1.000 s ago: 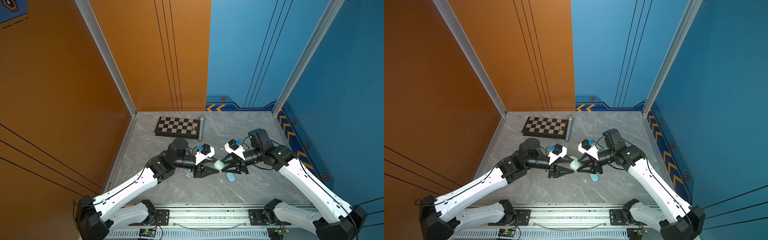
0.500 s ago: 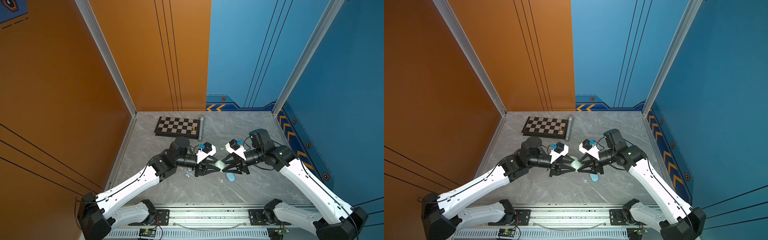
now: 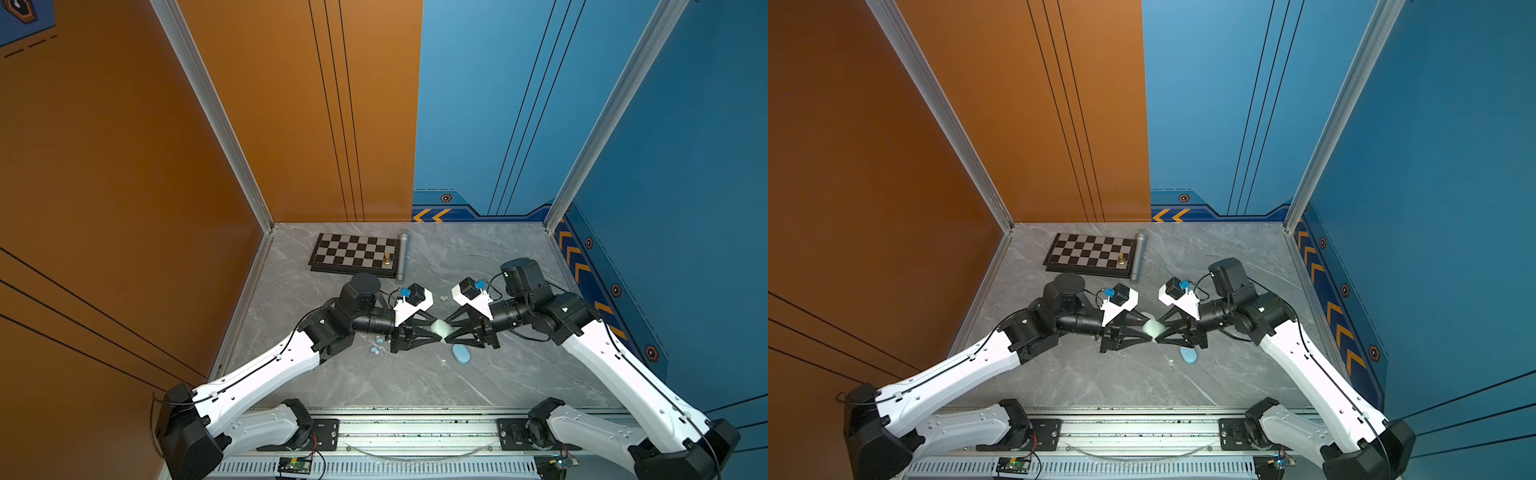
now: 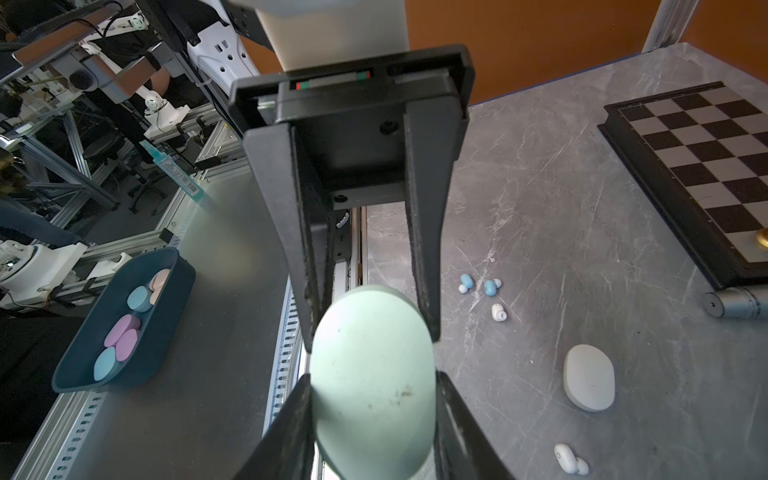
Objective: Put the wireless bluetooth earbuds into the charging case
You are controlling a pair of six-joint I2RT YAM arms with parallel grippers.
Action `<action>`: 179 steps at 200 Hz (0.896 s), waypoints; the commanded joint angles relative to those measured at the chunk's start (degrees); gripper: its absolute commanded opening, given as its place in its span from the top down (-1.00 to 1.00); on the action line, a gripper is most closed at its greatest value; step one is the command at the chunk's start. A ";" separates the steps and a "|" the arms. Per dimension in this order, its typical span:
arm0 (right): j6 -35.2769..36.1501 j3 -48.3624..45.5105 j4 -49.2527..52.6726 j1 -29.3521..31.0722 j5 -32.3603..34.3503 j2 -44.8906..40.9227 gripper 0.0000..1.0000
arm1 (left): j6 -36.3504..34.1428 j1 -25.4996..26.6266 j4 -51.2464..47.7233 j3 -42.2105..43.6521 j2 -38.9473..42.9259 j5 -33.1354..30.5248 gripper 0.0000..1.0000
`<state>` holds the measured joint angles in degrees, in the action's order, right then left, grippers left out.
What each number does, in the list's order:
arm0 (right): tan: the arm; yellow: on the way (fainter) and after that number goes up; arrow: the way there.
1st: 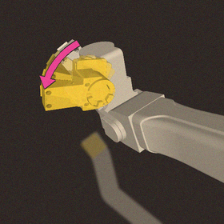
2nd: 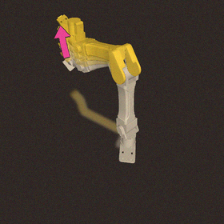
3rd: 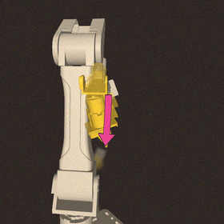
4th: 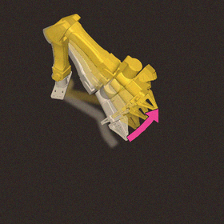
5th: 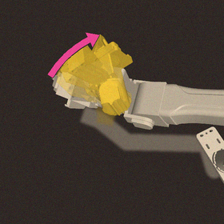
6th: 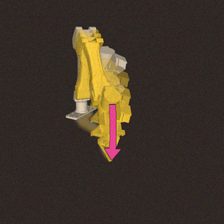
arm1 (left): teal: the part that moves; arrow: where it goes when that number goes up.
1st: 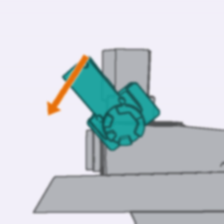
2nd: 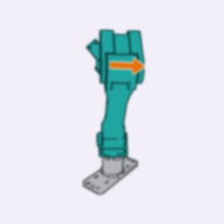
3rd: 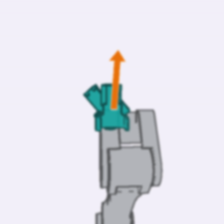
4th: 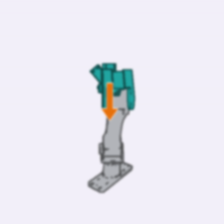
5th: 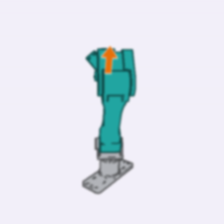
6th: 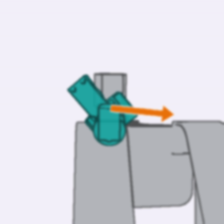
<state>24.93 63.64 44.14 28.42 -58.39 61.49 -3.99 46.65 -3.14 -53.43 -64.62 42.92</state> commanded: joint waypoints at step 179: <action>-12.69 -5.02 -18.03 -5.46 9.69 -4.48 -0.20 | 0.87 1.61 -0.41 -2.00 0.82 -0.96 1.00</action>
<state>14.98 59.94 33.52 24.60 -56.07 57.87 -3.92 46.96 -3.05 -54.04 -64.62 37.60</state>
